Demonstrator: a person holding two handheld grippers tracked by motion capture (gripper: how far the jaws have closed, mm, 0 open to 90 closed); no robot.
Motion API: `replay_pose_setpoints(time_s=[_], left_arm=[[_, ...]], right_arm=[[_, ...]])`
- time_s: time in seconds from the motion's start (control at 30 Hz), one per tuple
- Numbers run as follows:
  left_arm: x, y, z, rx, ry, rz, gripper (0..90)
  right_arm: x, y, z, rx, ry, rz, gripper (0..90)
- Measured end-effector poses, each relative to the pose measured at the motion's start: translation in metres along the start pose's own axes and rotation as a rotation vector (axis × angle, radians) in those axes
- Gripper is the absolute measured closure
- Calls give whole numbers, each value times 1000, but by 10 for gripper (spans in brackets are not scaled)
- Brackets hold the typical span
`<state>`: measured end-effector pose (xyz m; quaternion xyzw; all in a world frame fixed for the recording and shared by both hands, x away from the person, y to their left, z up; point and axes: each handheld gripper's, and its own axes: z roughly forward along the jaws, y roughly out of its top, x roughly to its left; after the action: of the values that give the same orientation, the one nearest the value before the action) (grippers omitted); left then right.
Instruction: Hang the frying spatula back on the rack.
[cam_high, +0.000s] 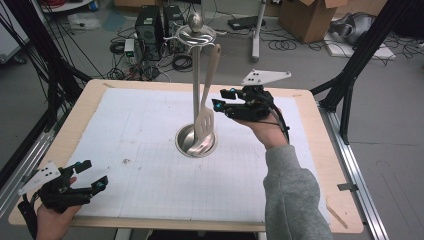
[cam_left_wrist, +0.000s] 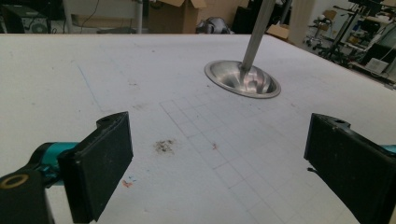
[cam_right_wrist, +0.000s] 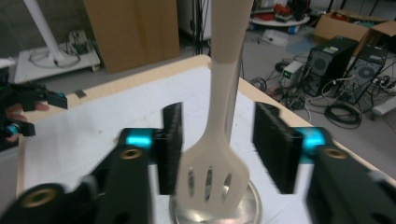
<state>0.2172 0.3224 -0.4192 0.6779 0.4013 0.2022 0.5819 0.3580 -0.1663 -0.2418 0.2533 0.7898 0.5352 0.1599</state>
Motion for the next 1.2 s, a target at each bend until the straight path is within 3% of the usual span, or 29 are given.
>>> replay_pose_setpoints(time_s=[0.37, 0.47, 0.7, 1.0, 1.2], left_arm=[[0, 0, 2, 6, -4, 0, 80], [0, -1, 3, 5, -8, -5, 78], [0, -1, 6, 8, -10, -4, 77], [-1, 0, 11, 18, -18, 1, 77], [-1, 0, 13, 21, -23, -1, 77]], right_arm=[[0, -25, -15, -51, -5, 41, 155], [0, -34, -19, -61, -1, 51, 111], [2, -51, -32, -89, -9, 45, 95], [7, -60, -50, -109, -35, 17, 96], [11, -74, -59, -101, -58, -2, 96]])
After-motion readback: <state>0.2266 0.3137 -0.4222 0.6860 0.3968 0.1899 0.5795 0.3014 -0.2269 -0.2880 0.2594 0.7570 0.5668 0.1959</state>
